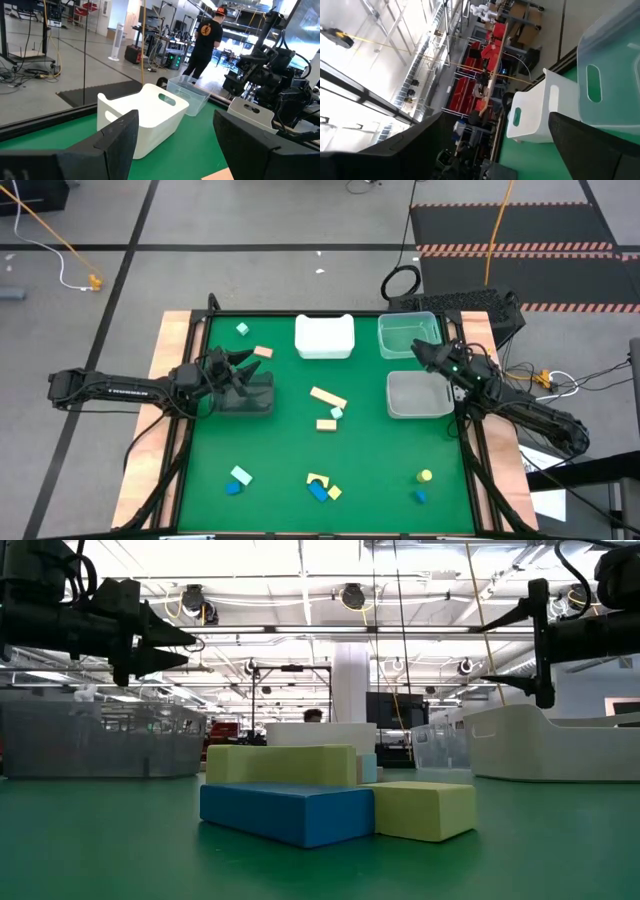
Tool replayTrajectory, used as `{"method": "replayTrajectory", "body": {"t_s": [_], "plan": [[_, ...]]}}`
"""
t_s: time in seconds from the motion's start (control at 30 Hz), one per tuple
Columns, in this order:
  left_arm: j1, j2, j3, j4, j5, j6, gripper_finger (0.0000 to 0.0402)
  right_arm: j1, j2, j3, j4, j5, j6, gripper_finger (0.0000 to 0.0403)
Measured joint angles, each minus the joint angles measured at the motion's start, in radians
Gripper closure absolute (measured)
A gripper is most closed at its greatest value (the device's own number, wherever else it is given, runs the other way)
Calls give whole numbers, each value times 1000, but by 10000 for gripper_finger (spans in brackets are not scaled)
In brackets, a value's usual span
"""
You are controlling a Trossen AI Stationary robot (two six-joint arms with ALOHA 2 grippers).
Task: Sort & place blocks by color
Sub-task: Put the top right green block into the transparent bin
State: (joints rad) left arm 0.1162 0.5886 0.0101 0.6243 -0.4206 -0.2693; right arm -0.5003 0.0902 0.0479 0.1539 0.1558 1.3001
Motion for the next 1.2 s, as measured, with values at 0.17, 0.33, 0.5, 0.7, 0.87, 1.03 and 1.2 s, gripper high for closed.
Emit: {"method": "replayTrajectory", "body": {"t_s": [0.17, 0.33, 0.5, 0.7, 0.87, 1.03, 1.2], "plan": [[0, 0, 0, 0, 0, 0, 144, 0, 0, 0, 5, -43, 72, 54], [0, 0, 0, 0, 0, 0, 144, 0, 0, 0, 5, -108, 19, 54], [0, 0, 0, 0, 0, 0, 144, 0, 0, 0, 86, -156, -64, 54], [0, 0, 0, 0, 0, 0, 144, 0, 1, 31, 203, -235, -149, 54], [0, 0, 0, 0, 0, 0, 144, 0, 23, 112, 210, -239, -254, 54], [0, 0, 0, 0, 0, 0, 144, 0, 104, 208, 210, -265, -354, 54], [0, 0, 0, 0, 0, 0, 144, 0, 248, 333, 204, -368, -365, 54]]}}
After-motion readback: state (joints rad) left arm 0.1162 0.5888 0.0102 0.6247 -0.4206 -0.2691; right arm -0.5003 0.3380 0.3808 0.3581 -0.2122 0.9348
